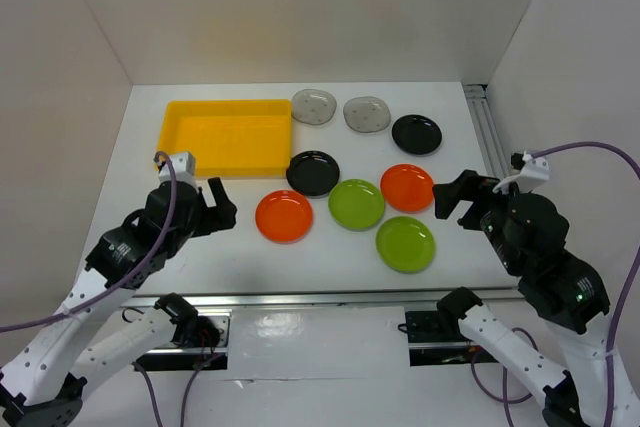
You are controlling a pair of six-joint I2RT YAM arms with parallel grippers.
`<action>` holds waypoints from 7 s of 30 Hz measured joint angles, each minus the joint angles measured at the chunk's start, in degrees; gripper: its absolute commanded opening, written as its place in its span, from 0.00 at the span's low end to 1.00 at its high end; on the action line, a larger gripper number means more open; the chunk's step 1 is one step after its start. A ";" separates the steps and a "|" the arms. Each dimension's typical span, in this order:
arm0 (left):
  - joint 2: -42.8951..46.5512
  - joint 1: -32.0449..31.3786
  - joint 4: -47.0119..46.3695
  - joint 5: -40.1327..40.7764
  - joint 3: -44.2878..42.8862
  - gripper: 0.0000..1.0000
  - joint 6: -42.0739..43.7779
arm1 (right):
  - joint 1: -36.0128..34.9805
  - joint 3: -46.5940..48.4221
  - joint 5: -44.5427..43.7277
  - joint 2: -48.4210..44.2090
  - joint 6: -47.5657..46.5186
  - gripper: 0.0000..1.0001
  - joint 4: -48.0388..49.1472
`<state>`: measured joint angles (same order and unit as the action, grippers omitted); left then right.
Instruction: Place the plates into the plastic bin on the countertop
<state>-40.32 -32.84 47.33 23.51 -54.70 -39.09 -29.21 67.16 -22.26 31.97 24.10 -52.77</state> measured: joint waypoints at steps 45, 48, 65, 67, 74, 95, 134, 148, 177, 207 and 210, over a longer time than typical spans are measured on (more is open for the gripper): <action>-37.27 13.07 -62.31 -22.62 30.40 0.19 -12.11 | 0.00 -18.51 28.68 -10.97 5.05 1.00 15.50; -37.18 13.09 -62.18 -22.36 30.58 0.00 -12.28 | 0.02 -18.51 28.65 -10.97 5.03 1.00 15.50; -16.44 11.91 -29.59 -17.11 6.16 0.00 -9.35 | 0.02 -18.43 26.95 -10.58 5.46 1.00 15.47; -20.57 14.21 -28.30 -15.30 -1.11 0.00 -9.29 | 0.02 -18.43 26.58 -9.73 5.68 1.00 15.54; -44.61 27.91 -29.49 -13.68 -16.61 0.00 -11.63 | 0.02 -19.34 27.39 -7.13 5.79 1.00 17.33; -71.10 37.22 -34.05 -20.59 -27.69 0.85 -6.38 | 0.02 -23.67 32.94 -10.91 6.49 1.00 20.52; -60.92 -13.73 -86.77 -14.47 16.39 0.84 -23.34 | 0.22 -19.12 32.50 -12.02 3.45 1.00 19.65; -66.47 -13.68 -88.91 -11.34 13.68 0.49 -28.87 | 0.50 -19.74 33.09 -12.41 3.28 1.00 19.43; -52.09 -6.62 -58.66 -12.61 0.59 0.00 -26.82 | 0.50 -21.84 33.70 -13.14 3.28 1.00 19.30; -68.28 38.69 -29.81 -17.62 -27.67 0.52 -16.44 | 0.50 -28.94 34.80 -8.76 2.99 1.00 25.29; -68.15 38.86 -30.36 -18.27 -27.67 0.68 -16.15 | 0.50 -28.94 35.10 -8.57 2.97 1.00 25.59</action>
<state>-108.47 6.02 16.97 5.23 -82.37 -55.24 -28.71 38.22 12.84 23.40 27.07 -27.18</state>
